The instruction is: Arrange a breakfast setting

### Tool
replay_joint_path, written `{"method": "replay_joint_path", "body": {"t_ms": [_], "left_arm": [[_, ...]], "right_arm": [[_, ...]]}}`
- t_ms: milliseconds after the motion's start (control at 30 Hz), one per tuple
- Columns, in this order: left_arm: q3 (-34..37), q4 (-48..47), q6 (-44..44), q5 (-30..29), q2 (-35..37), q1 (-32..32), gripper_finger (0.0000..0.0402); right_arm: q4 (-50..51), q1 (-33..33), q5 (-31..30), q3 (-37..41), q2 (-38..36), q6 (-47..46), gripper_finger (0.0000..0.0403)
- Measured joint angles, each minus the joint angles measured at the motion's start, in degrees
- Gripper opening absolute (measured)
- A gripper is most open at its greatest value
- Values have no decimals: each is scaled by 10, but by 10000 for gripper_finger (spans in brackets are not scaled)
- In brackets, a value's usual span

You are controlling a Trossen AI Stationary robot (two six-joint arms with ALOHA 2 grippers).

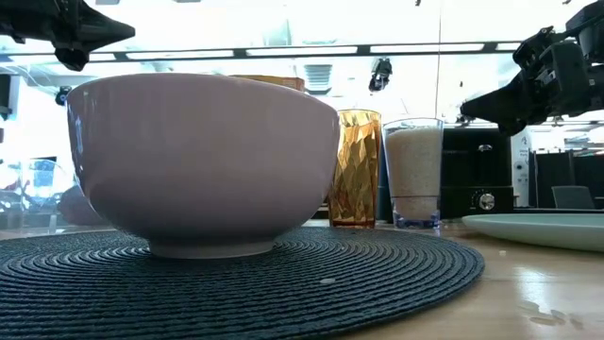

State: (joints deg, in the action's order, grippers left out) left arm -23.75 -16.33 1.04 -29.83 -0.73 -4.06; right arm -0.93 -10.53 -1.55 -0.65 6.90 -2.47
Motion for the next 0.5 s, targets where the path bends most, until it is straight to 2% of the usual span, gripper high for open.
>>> {"method": "replay_joint_path", "body": {"t_ms": [33, 133, 200, 300, 500], "left_arm": [[0, 0, 18, 3, 0, 0, 0], [0, 4, 180, 36, 0, 0, 0], [0, 17, 235, 34, 0, 0, 0], [0, 45, 243, 20, 0, 0, 0], [29, 116, 174, 18, -10, 0, 0]], "right_arm": [[0, 0, 0, 0, 0, -1, 34], [0, 0, 0, 0, 0, -14, 34], [0, 0, 0, 0, 0, -48, 34], [-10, 0, -5, 0, 0, -97, 34], [-76, 0, -64, 0, 4, -54, 34]]}}
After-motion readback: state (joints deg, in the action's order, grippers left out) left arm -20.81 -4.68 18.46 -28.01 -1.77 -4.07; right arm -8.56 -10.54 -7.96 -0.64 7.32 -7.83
